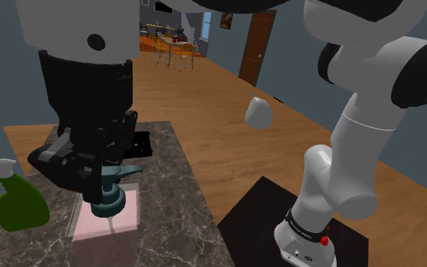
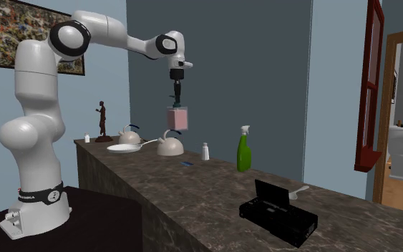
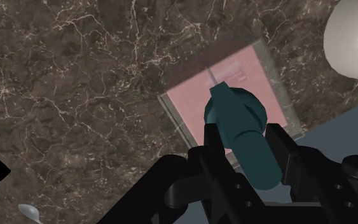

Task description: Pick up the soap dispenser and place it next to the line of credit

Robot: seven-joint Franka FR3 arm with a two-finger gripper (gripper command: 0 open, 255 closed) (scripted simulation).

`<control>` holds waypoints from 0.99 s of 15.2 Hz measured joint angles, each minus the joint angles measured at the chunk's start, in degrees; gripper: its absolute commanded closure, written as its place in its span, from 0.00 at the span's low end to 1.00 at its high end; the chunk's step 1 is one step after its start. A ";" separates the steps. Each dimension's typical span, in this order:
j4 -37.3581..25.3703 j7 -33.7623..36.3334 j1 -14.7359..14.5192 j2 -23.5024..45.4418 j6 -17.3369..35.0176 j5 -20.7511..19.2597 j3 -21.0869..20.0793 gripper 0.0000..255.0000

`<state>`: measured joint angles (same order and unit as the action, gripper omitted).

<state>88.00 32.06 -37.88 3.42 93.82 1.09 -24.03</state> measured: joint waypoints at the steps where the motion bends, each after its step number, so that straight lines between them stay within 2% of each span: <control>1: 1.39 -0.18 0.11 -0.54 0.90 0.23 0.07 1.00; 15: 13.16 -0.76 0.25 -1.45 11.81 0.68 0.16 1.00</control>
<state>101.15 31.30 -37.63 1.97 105.63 1.77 -23.86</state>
